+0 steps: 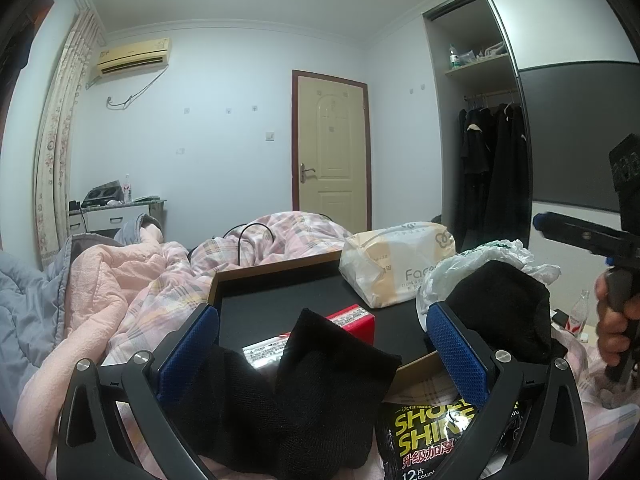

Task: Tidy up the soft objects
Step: 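Lower the white plastic bag into the tray and open the right gripper, then carry the black cloth into the tray with the right gripper and release it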

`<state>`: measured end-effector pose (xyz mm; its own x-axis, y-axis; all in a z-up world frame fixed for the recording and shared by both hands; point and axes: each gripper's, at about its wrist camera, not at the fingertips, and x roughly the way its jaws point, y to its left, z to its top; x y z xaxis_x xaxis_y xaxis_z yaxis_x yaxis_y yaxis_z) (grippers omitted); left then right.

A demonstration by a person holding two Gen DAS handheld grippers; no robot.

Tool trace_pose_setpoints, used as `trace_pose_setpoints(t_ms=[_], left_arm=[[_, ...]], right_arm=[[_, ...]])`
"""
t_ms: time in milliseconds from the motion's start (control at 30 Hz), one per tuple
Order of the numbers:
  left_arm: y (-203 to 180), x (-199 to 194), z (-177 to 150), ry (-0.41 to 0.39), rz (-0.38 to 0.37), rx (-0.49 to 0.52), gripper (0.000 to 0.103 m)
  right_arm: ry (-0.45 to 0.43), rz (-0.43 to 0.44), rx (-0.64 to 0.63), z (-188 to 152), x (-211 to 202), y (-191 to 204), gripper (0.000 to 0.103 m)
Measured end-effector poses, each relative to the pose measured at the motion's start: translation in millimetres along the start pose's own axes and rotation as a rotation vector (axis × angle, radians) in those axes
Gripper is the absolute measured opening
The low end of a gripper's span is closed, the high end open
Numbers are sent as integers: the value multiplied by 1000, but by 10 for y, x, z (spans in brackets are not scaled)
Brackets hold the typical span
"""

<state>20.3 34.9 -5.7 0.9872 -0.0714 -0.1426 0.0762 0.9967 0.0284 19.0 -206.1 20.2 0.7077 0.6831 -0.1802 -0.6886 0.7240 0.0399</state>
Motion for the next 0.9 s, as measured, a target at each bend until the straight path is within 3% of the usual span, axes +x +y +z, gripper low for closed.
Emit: trace_pose_setpoints(t_ms=[67, 167, 267, 533, 667, 833, 900], left_arm=[[-1, 1, 1, 0, 0, 0, 103], [-1, 1, 1, 0, 0, 0, 103], [-1, 1, 1, 0, 0, 0, 103], [-1, 1, 2, 0, 0, 0, 103], [2, 1, -1, 0, 0, 0, 103], [-2, 2, 3, 1, 0, 0, 103], [-1, 1, 2, 0, 1, 1, 103]], right_arm=[[16, 64, -41, 14, -21, 46, 93], [28, 232, -132, -31, -81, 155, 93], [82, 302, -208, -123, -8, 255, 93], [289, 191, -361, -445, 505, 400, 93], [290, 132, -473, -530, 557, 531, 93], [296, 128, -487, -539, 612, 518, 93], [307, 136, -477, -532, 606, 482, 86]])
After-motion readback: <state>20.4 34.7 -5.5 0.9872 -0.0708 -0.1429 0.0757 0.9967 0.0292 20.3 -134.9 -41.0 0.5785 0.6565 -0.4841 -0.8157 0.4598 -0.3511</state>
